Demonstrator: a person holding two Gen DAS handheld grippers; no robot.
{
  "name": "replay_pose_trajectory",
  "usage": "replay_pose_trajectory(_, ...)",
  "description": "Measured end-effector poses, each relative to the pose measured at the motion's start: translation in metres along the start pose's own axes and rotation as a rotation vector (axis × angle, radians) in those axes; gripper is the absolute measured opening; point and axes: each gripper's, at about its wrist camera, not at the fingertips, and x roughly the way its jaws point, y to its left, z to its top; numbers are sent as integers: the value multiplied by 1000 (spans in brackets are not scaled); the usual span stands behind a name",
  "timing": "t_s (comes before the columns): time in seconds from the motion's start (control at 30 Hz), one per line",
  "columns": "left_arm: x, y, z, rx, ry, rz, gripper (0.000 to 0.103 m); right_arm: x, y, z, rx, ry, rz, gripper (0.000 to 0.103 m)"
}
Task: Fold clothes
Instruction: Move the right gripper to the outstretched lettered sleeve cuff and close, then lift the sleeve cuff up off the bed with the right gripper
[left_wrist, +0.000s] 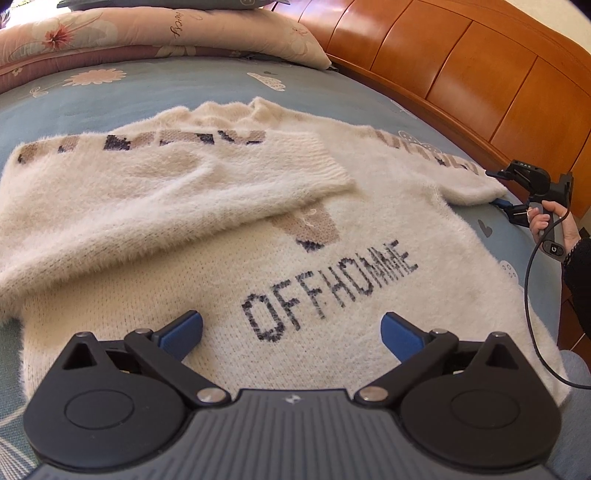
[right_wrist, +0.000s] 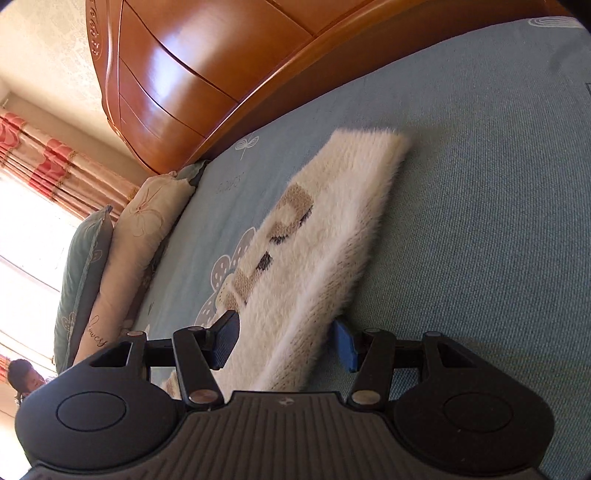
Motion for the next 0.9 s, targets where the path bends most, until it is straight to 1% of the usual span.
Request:
replay_pose_trajectory(0.13,2,-3,0,18,4,16,102,12,2,8,-29,-32,4,59)
replay_pose_trajectory(0.27,2,-3,0,31,-1,14,102,26,7,14,-59,-58,-7,60)
replay_pose_trajectory(0.37,2,-3,-1,33,-2,15,102,30,16,12,-149,-47,-18,69)
replay_pose_trajectory(0.47,3,-4,-1,34,-2,16,102,29,18,13,-165,-36,-34,67)
replay_pose_trajectory(0.5,2,-3,-1,33,-3,15,102,28,18,13,-158,-34,-43,65)
replay_pose_trajectory(0.53,2,-3,-1,32,-3,13,102,28,19,13,-166,-32,-63,59)
replay_pose_trajectory(0.57,2,-3,-1,31,-3,12,102,27,21,12,-181,-31,-89,51)
replay_pose_trajectory(0.6,2,-2,-1,30,-4,10,102,27,23,12,-196,-30,-114,46)
replay_pose_trajectory(0.67,2,-2,-1,31,-4,9,102,27,28,8,-258,-24,-185,24)
replay_pose_trajectory(0.83,1,-2,-1,28,-3,7,102,26,39,3,-320,-18,-236,17)
replay_pose_trajectory(0.9,1,-1,0,21,-2,4,102,24,46,1,-343,-19,-246,17)
